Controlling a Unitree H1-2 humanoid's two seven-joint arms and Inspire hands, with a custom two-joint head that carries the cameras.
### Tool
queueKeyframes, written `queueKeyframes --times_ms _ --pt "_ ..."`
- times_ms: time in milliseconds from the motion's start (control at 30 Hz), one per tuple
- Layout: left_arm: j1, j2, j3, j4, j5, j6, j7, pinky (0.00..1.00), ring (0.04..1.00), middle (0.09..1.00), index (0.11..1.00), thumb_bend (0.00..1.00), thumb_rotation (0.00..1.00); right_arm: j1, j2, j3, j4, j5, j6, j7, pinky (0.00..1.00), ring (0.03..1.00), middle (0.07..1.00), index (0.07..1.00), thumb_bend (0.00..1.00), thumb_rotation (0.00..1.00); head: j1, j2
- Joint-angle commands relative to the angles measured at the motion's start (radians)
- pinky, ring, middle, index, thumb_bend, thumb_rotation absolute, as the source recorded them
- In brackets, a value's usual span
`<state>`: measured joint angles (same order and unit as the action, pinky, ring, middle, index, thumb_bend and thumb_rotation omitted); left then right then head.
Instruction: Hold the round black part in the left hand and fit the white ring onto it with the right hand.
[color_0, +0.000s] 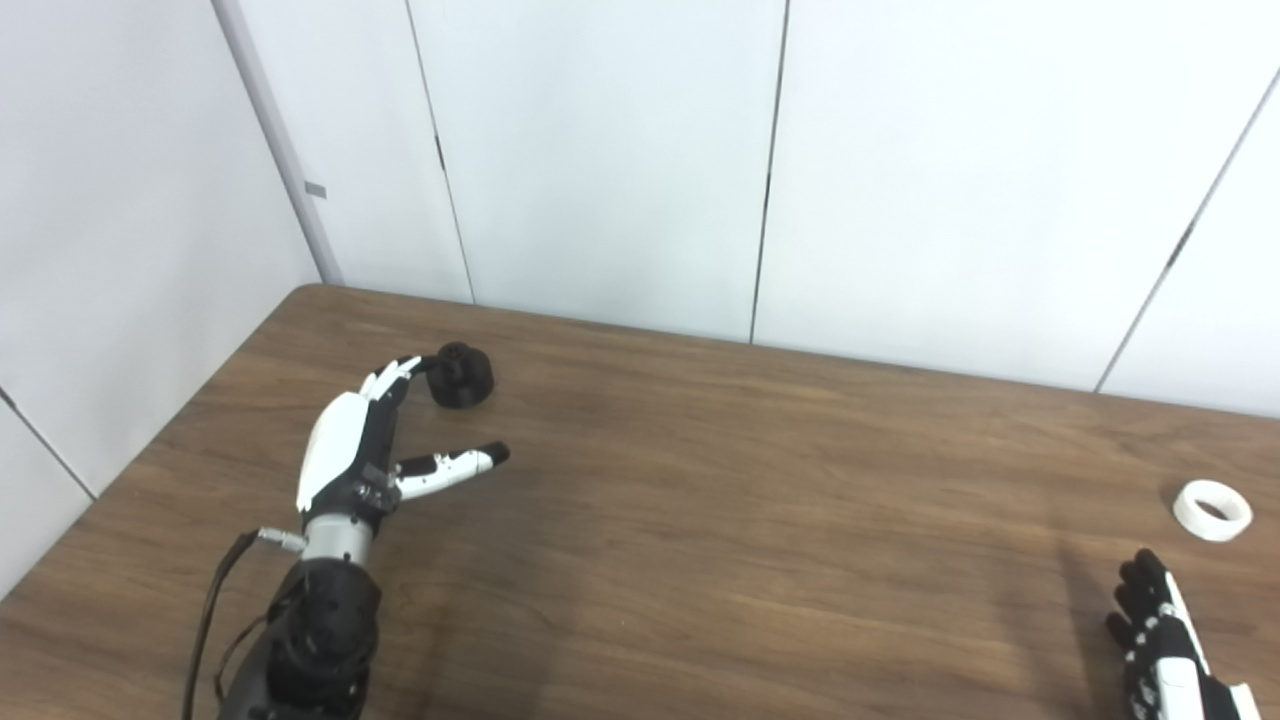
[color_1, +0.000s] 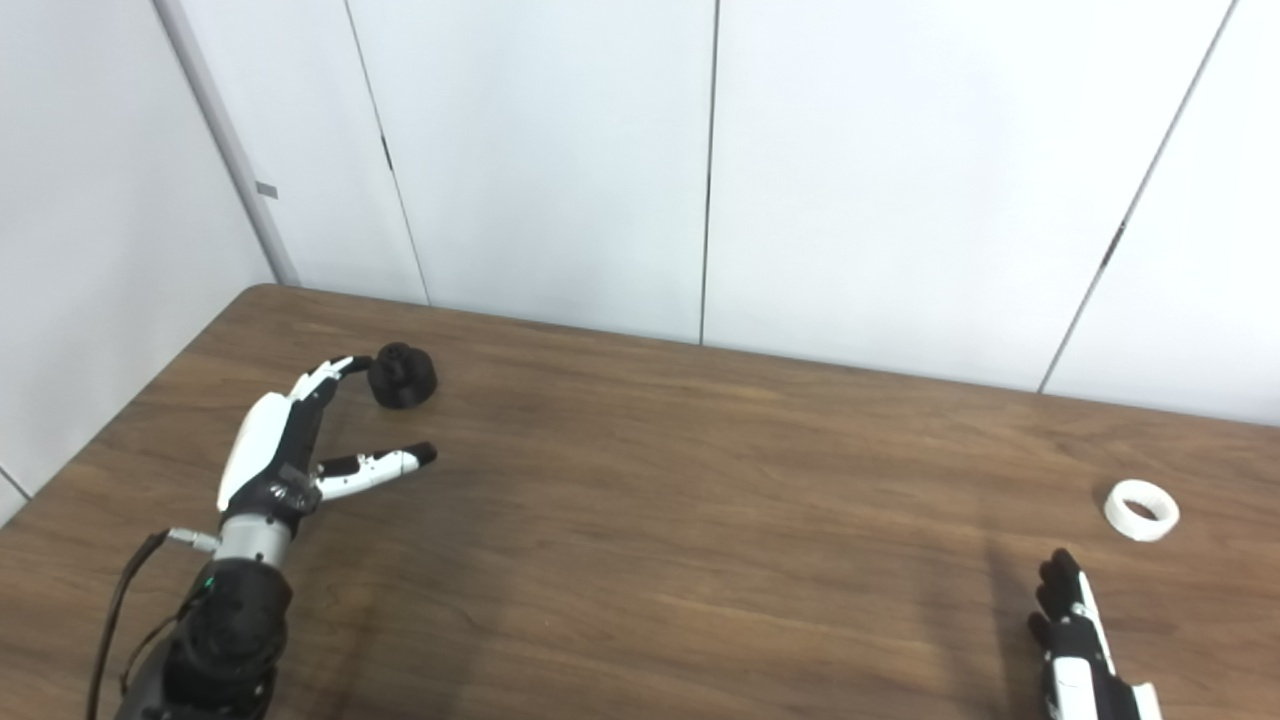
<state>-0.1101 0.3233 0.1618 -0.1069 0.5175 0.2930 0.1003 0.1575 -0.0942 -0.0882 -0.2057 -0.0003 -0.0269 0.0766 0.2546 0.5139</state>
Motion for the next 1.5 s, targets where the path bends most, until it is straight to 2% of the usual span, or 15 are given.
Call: queueKeyframes --times_ms 0,133,233,300,700,1033,1467 --pt "-0.065 0.047 0.013 0.021 0.032 -0.005 0.043 1.0 1.0 0.962 0.862 0.95 0.33 0.021 -0.004 0.005 -0.024 -0.003 -0.018 -0.006 1.0 1.0 0.981 0.979 0.39 1.0 0.0 0.001" --pt "-0.112 0.077 0.0 0.084 0.061 0.022 0.049 1.0 1.0 0.964 0.86 0.96 0.33 0.024 -0.004 0.006 -0.029 0.001 -0.02 -0.004 1.0 0.998 0.982 0.981 0.37 1.0 -0.001 0.002" --pt "-0.152 0.106 -0.019 0.136 0.07 0.042 0.026 1.0 1.0 0.976 0.872 0.96 0.35 0.028 -0.004 0.006 -0.036 -0.003 -0.019 -0.006 1.0 0.995 0.982 0.983 0.34 1.0 -0.002 0.006" --pt "-0.177 0.125 -0.042 0.167 0.074 0.055 0.01 1.0 1.0 0.983 0.876 0.97 0.38 0.033 -0.006 0.007 -0.043 -0.003 -0.011 -0.003 1.0 0.996 0.982 0.98 0.35 1.0 -0.004 0.009" --pt "-0.295 0.151 -0.122 0.339 0.077 0.091 0.026 1.0 1.0 0.982 0.875 0.99 0.41 0.05 -0.001 0.005 -0.071 0.006 0.007 -0.002 1.0 0.994 0.98 0.974 0.34 1.0 -0.006 0.017" --pt "-0.393 0.184 -0.175 0.488 0.051 0.076 0.008 1.0 1.0 0.989 0.845 1.0 0.38 0.049 0.0 0.006 -0.074 0.004 0.013 -0.003 1.0 0.999 0.98 0.979 0.33 1.0 -0.008 0.015" --pt "-0.467 0.195 -0.202 0.648 0.036 0.057 0.05 1.0 1.0 0.976 0.846 1.0 0.35 0.051 0.003 0.007 -0.08 0.003 0.017 -0.005 1.0 0.997 0.974 0.973 0.32 1.0 -0.008 0.015"
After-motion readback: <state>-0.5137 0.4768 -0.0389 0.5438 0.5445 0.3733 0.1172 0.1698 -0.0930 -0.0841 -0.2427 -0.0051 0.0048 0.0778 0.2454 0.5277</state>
